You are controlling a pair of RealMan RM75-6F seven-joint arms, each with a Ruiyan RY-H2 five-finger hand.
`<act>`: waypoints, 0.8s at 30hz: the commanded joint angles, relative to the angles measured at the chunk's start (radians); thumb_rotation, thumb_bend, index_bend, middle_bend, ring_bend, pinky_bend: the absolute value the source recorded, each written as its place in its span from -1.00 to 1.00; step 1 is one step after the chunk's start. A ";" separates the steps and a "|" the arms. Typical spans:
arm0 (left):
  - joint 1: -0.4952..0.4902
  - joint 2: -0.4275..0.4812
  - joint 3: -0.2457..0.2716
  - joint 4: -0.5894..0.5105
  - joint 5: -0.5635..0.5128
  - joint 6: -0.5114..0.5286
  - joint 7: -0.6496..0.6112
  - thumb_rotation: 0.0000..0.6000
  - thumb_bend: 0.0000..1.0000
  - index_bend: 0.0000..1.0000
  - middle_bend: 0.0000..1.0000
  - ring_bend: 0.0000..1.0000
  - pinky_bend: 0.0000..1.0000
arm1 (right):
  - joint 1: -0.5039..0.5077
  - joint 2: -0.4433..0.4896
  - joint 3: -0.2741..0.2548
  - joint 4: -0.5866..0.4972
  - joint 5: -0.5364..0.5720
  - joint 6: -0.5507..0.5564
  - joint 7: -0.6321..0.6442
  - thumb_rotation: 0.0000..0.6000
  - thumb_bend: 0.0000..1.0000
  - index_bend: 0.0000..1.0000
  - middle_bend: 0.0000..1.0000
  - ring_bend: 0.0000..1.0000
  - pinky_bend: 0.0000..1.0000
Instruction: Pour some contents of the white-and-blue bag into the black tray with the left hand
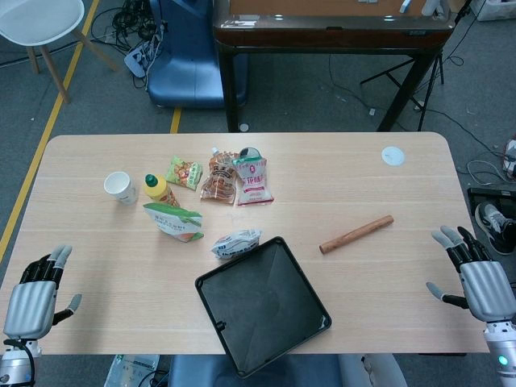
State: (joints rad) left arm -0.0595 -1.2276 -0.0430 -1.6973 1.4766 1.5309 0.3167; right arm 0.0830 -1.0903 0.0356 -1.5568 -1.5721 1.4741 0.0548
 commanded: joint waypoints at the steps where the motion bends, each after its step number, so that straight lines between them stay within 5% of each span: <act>1: 0.000 0.000 0.000 0.001 -0.001 0.000 -0.002 1.00 -0.52 -0.87 -0.82 -0.76 -0.74 | 0.003 -0.001 -0.001 -0.002 -0.003 -0.003 -0.003 1.00 -0.62 -0.85 -0.75 -0.95 -0.68; 14: -0.011 0.009 -0.004 -0.004 -0.004 -0.026 -0.089 1.00 -0.52 -0.87 -0.82 -0.76 -0.74 | 0.001 0.024 0.006 -0.023 -0.008 0.022 -0.008 1.00 -0.62 -0.85 -0.75 -0.95 -0.68; 24: -0.101 0.000 -0.051 0.053 -0.006 -0.143 -0.363 1.00 -0.52 -0.76 -0.79 -0.69 -0.71 | 0.007 0.086 0.045 -0.088 0.009 0.052 -0.028 1.00 -0.62 -0.85 -0.75 -0.95 -0.68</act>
State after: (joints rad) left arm -0.1254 -1.2212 -0.0744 -1.6690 1.4704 1.4295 0.0328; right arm 0.0873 -1.0087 0.0761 -1.6389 -1.5664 1.5251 0.0305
